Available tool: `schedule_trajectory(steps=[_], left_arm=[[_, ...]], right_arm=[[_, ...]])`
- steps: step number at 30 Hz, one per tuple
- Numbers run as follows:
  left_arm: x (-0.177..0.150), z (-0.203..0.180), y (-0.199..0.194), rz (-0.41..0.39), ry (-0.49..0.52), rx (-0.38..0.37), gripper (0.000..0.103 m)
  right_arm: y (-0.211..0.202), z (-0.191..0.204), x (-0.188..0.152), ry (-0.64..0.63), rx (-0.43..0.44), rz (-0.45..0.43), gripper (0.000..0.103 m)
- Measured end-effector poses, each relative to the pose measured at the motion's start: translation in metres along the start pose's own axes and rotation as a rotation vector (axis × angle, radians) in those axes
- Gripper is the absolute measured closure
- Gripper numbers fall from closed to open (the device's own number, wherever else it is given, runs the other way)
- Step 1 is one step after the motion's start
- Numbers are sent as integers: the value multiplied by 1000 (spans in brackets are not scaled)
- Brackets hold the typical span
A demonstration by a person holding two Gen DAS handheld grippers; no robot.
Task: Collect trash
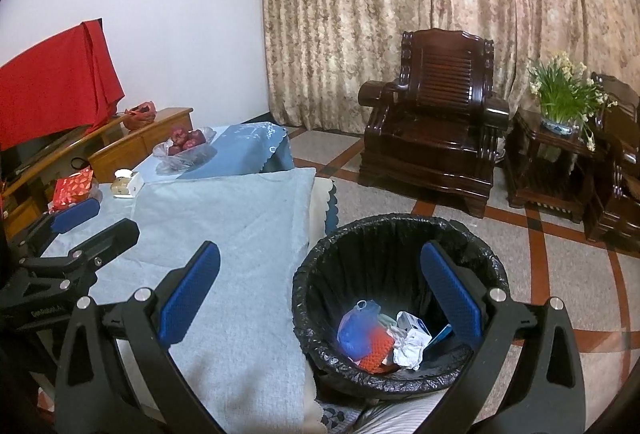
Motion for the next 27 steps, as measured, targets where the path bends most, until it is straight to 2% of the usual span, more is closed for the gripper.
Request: schedule_trajectory(steps=[27], left_arm=[[1,8,-1,2,1,4,6]], right_arm=[[0,6,2,-3,4,2,5]])
Point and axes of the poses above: each gripper's, at about its wrist camera, not at the fingertips, and y roughly the way its jaws point, z to its left, x to its top, the point moved 6 cm from there along y, roughly the way its jaws point, and after that the axes turned 10 degrees about y, right-handed, at the moved point
